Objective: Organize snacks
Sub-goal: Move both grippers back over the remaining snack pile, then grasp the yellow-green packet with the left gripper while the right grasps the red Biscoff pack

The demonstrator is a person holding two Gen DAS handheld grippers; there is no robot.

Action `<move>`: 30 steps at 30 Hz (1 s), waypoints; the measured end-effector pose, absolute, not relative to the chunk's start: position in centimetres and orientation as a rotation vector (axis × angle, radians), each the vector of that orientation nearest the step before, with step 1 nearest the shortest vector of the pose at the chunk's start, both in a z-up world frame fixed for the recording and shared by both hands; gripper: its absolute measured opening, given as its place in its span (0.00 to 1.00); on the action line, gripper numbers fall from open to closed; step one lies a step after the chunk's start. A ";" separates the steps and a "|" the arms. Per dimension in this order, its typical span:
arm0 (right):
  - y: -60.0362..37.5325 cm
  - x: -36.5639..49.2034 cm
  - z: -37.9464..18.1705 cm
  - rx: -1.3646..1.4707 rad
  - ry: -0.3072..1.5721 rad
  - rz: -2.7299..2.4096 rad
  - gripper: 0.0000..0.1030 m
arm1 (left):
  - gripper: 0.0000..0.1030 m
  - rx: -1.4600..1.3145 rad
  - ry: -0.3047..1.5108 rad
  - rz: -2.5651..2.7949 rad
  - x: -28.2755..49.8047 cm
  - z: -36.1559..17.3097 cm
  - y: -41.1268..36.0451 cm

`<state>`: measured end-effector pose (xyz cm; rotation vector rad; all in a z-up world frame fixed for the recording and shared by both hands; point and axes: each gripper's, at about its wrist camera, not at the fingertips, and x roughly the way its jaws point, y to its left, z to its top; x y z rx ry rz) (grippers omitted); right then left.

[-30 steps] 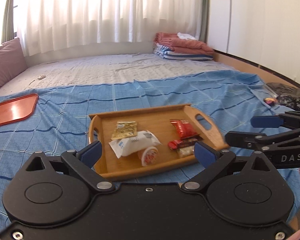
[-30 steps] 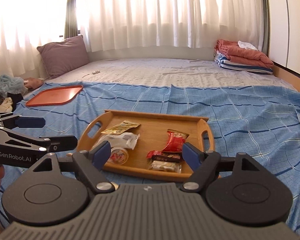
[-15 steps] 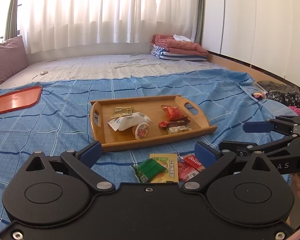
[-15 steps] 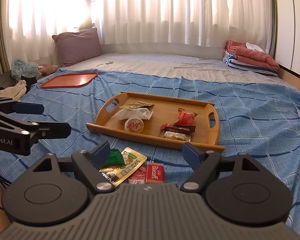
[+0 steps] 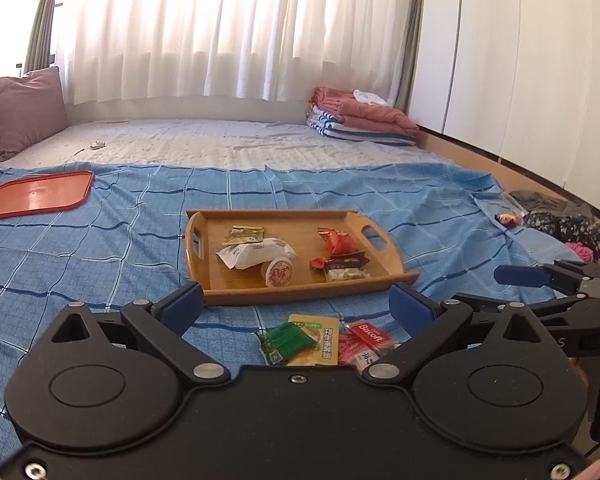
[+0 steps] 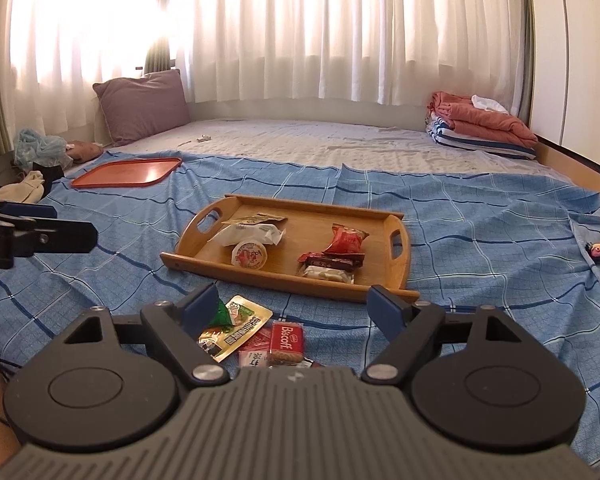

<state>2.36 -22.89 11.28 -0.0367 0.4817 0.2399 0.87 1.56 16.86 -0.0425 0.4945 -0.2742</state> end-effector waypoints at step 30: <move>-24.6 4.9 4.2 0.003 0.568 0.206 0.73 | 0.63 -0.039 0.682 -0.318 5.8 3.8 -1.5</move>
